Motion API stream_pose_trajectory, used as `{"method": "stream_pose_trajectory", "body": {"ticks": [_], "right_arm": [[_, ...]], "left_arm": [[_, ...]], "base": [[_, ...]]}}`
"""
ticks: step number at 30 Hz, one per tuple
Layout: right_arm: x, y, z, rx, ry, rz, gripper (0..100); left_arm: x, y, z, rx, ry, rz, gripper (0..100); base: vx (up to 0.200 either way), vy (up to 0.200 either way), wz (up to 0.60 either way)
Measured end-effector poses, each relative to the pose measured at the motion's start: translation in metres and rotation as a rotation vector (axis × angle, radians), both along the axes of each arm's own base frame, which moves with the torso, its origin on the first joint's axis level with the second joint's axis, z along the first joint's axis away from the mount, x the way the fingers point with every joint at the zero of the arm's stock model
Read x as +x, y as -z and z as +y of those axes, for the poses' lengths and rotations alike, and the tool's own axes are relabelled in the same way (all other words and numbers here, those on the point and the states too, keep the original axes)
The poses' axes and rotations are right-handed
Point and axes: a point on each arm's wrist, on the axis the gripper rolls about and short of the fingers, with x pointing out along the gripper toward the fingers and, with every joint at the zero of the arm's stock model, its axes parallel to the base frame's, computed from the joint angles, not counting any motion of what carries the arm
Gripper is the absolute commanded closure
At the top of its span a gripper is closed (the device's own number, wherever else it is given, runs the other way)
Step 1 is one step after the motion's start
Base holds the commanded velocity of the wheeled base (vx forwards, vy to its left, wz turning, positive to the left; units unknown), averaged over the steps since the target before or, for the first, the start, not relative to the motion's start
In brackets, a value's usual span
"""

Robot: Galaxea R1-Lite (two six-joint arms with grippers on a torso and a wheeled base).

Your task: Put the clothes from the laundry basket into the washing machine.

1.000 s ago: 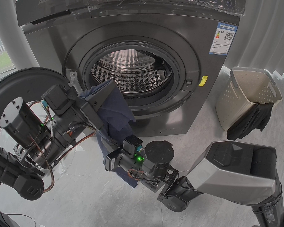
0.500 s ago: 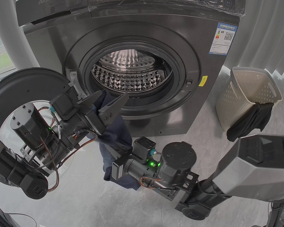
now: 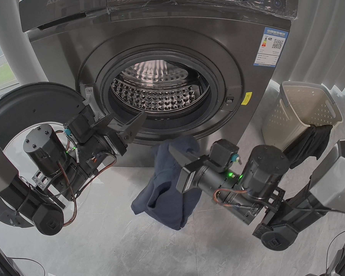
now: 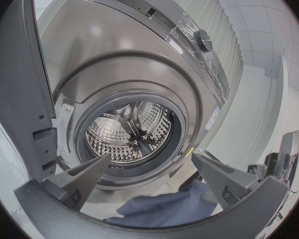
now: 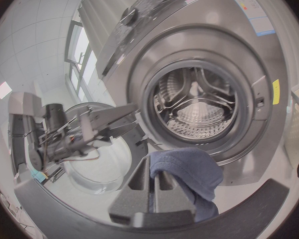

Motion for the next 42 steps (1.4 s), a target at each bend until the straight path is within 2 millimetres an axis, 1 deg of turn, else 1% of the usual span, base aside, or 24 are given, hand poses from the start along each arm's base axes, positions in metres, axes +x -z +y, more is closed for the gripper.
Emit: {"method": "stream_pose_trajectory", "body": {"ticks": [4,8,11,14,18,24,30,34,38,42], "right_arm": [[0.012,-0.012,-0.009,0.033,0.047,-0.027,100],[0.020,-0.022,-0.013,0.061,0.069,-0.050,100],[0.024,-0.029,-0.013,0.078,0.083,-0.063,100],[0.027,-0.037,-0.010,0.096,0.101,-0.075,100],[0.027,-0.043,-0.006,0.111,0.102,-0.085,100],[0.027,-0.047,-0.005,0.121,0.099,-0.093,100],[0.024,-0.052,-0.005,0.129,0.088,-0.103,100],[0.021,-0.056,-0.005,0.134,0.080,-0.108,100],[0.017,-0.058,-0.003,0.139,0.068,-0.113,100],[0.013,-0.060,0.000,0.144,0.054,-0.116,100]], "left_arm": [[-0.008,0.009,0.001,0.028,0.034,0.035,0],[-0.020,0.024,0.003,0.091,0.134,0.083,0],[-0.031,0.037,0.006,0.151,0.212,0.119,0],[-0.039,0.049,0.008,0.208,0.246,0.147,0],[-0.044,0.062,0.010,0.257,0.257,0.184,0],[-0.042,0.076,0.009,0.285,0.260,0.235,0],[-0.037,0.095,0.004,0.311,0.275,0.298,0],[-0.025,0.105,0.000,0.314,0.274,0.318,0],[-0.014,0.115,-0.003,0.316,0.321,0.330,0],[-0.003,0.124,-0.006,0.316,0.327,0.339,0]], "base": [[0.000,0.000,0.00],[0.000,0.000,0.00],[0.000,0.000,0.00],[0.000,0.000,0.00],[0.000,0.000,0.00],[0.000,0.000,0.00],[0.000,0.000,0.00],[0.000,0.000,0.00],[0.000,0.000,0.00],[0.000,0.000,0.00]]}}
